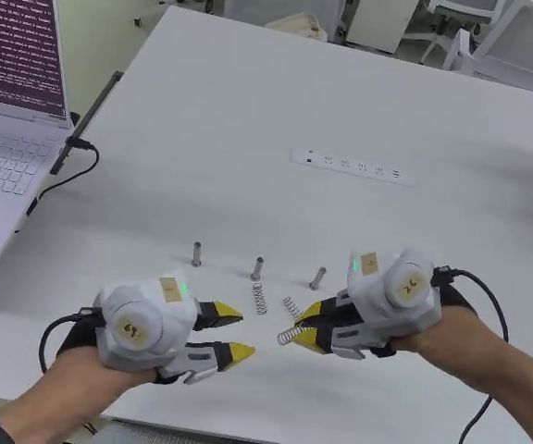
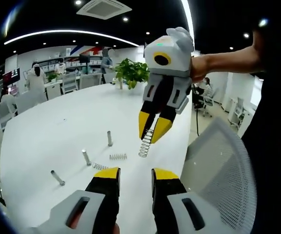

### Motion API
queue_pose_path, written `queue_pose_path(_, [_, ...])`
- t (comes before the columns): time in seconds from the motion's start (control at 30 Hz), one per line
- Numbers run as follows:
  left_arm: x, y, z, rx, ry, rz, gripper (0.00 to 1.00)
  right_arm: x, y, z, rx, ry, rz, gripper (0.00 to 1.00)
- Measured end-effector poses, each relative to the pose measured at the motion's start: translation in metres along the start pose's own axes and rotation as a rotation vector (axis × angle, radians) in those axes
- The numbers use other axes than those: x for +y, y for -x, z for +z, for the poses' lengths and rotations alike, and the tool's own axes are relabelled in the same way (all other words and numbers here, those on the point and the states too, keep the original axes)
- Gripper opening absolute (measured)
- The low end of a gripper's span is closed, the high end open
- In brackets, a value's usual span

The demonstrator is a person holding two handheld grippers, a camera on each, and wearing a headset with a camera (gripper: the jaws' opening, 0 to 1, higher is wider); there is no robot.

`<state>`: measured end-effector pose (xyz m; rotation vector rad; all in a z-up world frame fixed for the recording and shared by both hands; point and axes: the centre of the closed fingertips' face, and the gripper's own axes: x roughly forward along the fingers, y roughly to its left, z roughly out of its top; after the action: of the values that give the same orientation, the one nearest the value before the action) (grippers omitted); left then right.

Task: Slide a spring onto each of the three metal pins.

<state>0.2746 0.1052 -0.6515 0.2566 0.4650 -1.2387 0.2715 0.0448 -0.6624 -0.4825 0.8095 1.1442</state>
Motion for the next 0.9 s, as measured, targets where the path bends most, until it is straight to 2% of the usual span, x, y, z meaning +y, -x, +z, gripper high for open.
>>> queue_pose_path(0.1, [0.015, 0.014, -0.005, -0.001, 0.019, 0.06, 0.21, -0.014, -0.003, 0.003, 0.004, -0.003, -0.018, 0.08])
queue_pose_path(0.33, [0.042, 0.04, -0.013, -0.005, 0.053, 0.152, 0.23, -0.04, -0.008, 0.008, 0.037, 0.0, -0.048, 0.08])
queue_pose_path(0.6, [0.059, 0.06, -0.012, 0.002, 0.032, 0.207, 0.25, -0.062, -0.016, 0.016, 0.055, 0.009, -0.063, 0.08])
queue_pose_path(0.7, [0.065, 0.064, -0.015, 0.001, 0.044, 0.223, 0.25, -0.067, -0.021, 0.023, 0.061, 0.02, -0.063, 0.08])
queue_pose_path(0.9, [0.07, 0.069, -0.018, 0.001, 0.07, 0.251, 0.29, -0.077, -0.033, 0.04, 0.063, 0.029, -0.057, 0.08])
